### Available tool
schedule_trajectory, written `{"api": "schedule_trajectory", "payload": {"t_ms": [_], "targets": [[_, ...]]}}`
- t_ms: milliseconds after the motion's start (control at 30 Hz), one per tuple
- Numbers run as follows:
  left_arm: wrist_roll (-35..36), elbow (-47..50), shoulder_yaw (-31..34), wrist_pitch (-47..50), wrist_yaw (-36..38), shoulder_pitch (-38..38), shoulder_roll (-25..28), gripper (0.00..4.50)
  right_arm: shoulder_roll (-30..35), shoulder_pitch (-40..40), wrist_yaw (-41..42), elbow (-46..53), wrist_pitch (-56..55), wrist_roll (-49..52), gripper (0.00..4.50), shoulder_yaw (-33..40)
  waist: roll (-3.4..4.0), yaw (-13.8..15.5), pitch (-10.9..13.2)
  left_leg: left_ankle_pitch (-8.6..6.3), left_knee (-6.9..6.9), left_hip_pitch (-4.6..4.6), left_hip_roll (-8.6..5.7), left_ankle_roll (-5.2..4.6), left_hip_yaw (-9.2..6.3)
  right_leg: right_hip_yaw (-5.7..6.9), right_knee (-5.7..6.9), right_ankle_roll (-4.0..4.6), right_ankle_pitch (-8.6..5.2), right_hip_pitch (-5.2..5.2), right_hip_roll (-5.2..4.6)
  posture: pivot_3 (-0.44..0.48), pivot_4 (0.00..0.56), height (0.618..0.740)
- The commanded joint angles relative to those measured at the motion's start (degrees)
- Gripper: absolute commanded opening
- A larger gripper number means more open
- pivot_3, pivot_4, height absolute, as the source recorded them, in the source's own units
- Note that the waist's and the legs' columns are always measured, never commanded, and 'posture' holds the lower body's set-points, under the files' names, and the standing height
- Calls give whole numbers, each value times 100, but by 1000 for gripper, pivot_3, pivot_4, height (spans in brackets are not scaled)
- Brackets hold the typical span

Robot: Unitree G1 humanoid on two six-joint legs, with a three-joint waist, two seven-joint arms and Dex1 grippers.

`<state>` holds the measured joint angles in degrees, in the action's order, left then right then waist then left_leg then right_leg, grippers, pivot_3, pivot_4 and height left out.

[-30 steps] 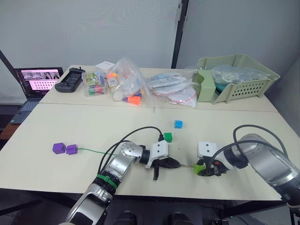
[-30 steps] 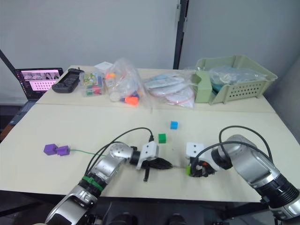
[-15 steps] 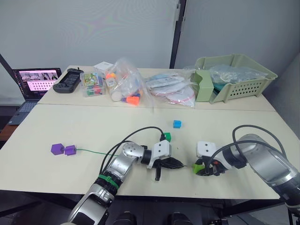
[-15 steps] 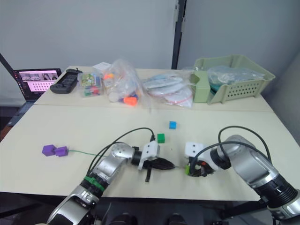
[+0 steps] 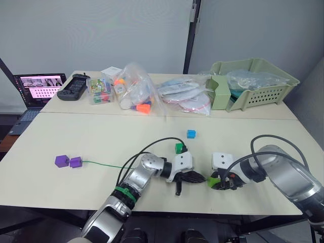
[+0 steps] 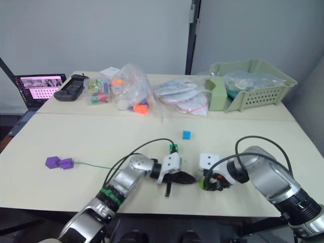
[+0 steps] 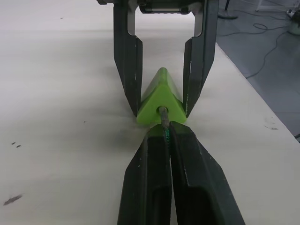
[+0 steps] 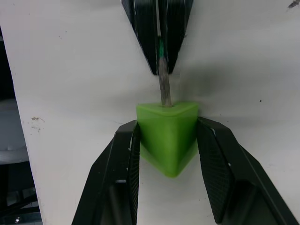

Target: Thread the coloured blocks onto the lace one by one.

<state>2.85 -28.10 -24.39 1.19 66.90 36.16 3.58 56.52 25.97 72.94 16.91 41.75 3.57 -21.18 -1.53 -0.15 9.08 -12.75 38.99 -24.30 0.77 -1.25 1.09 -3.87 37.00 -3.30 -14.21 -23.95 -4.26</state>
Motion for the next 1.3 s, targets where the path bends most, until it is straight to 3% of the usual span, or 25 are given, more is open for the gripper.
{"api": "schedule_trajectory", "payload": {"t_ms": [33,233,533,567,833,1033,1300], "targets": [[-16,55,-92,-174,-55,178,-242,0,-64,-83,-47,82,58,82,1260,-13,0,2,0,0,0,0,0,0,0,0,0,0,0,0,0,0,150,734],[-38,43,-99,5,-206,159,-418,0,-85,-111,-65,104,91,92,1260,4,0,6,0,0,1,1,-1,0,-1,0,-1,0,0,3,-1,0,150,734],[44,509,68,156,-104,71,-39,2885,-116,-122,-61,70,76,83,1260,-2,0,-18,0,0,1,2,1,0,-4,0,0,0,0,2,1,0,150,734],[25,571,71,161,-52,60,75,2926,-123,-118,-58,58,67,82,1260,-9,0,-27,0,0,0,3,2,0,-5,0,1,0,0,2,2,0,150,734],[-79,777,-45,197,140,-52,638,2926,-190,-121,-83,40,46,66,1260,-34,0,-53,0,0,0,3,2,0,-17,0,2,1,0,2,3,0,150,734],[-143,726,-103,157,55,-51,668,2926,-200,-159,-106,73,53,65,1260,-39,0,-61,0,0,-1,5,4,0,-19,0,3,1,0,2,5,0,150,734],[-117,618,-122,163,51,-2,550,372,-207,-163,-121,107,67,66,1260,-54,0,-62,0,0,-1,5,4,0,-18,0,3,1,0,2,5,0,150,734]]}}
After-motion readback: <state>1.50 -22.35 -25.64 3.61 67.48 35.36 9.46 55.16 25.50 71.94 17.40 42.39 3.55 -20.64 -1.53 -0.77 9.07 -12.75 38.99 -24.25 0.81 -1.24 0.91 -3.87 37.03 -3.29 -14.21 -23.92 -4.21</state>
